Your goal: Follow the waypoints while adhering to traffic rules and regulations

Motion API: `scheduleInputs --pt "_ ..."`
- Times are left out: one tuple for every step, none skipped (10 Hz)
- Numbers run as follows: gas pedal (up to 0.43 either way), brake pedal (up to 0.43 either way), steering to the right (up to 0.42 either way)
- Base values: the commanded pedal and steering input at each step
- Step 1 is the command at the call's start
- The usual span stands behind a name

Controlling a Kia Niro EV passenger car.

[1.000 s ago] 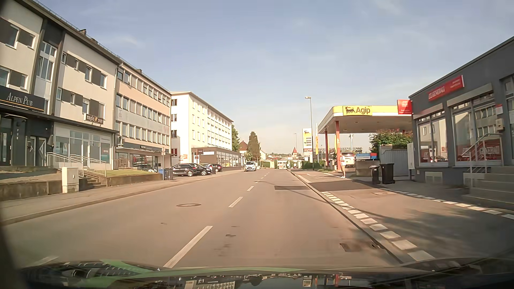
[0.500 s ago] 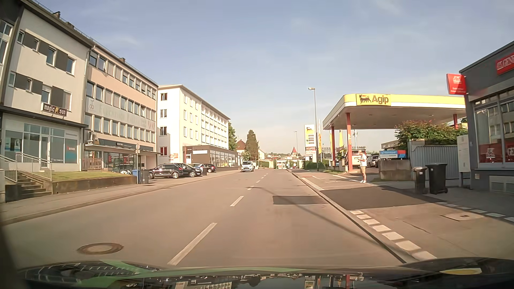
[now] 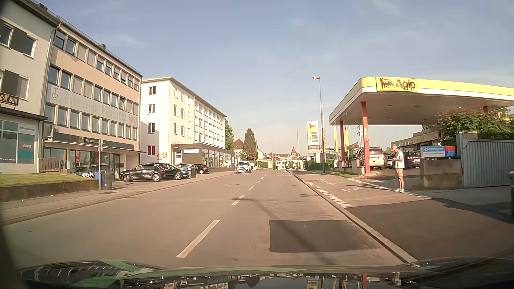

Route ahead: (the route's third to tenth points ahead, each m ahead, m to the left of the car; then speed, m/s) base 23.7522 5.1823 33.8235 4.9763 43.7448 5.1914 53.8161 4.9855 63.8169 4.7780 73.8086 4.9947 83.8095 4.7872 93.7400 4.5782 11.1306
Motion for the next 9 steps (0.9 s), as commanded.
scheduleInputs --pt "0.039 0.000 -0.006" --pt "0.039 0.000 -0.006" --pt "0.039 0.000 -0.006" --pt "0.039 0.000 -0.006" --pt "0.039 0.000 -0.006" --pt "0.039 0.000 -0.005" --pt "0.039 0.000 -0.005" --pt "0.039 0.000 -0.004" --pt "0.039 0.000 -0.004"
